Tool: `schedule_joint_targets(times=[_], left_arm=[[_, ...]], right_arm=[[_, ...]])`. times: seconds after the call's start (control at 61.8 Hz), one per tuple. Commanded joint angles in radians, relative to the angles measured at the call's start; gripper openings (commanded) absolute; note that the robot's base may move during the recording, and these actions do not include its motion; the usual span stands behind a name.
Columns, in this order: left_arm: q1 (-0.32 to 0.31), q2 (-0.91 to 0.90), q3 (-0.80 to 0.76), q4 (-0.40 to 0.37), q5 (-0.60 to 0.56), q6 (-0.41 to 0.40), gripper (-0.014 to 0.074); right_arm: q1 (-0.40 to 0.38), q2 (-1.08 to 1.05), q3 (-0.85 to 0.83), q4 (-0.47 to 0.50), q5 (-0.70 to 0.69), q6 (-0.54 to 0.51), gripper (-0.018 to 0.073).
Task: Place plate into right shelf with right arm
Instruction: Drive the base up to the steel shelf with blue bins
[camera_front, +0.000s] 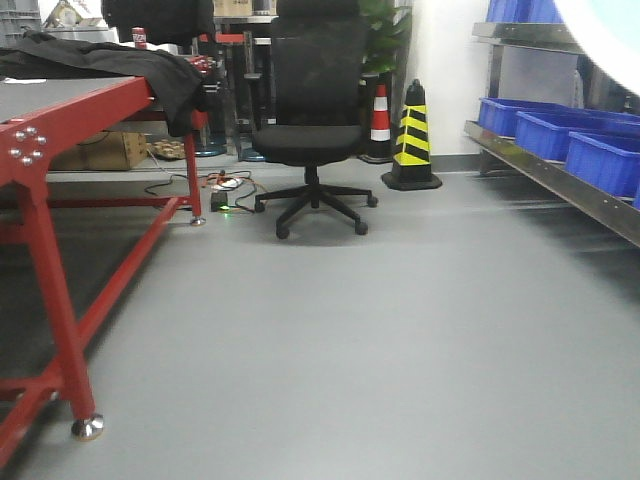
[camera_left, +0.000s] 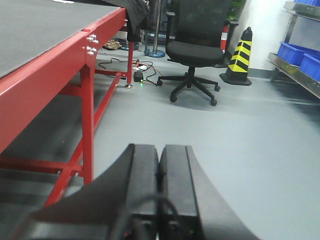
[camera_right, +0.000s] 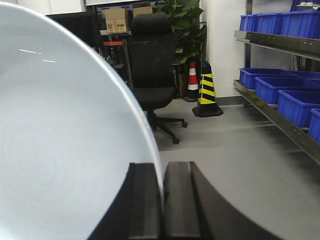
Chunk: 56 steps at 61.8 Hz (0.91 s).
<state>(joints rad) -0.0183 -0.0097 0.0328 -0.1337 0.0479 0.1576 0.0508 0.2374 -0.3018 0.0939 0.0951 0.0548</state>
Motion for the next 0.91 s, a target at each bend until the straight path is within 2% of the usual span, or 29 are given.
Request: schedule_joint_targets(times=[0.0,0.89], left_arm=[[-0.002,-0.010,0.010,-0.008,-0.090,-0.007,-0.0128],[-0.002,-0.010,0.010,-0.008,-0.090,-0.007,-0.0128]], right_arm=[[-0.006,0.006,-0.032,0.002,-0.095,-0.005,0.0065],[-0.006,0.006,-0.032,0.002,-0.095,-0.005,0.0065]])
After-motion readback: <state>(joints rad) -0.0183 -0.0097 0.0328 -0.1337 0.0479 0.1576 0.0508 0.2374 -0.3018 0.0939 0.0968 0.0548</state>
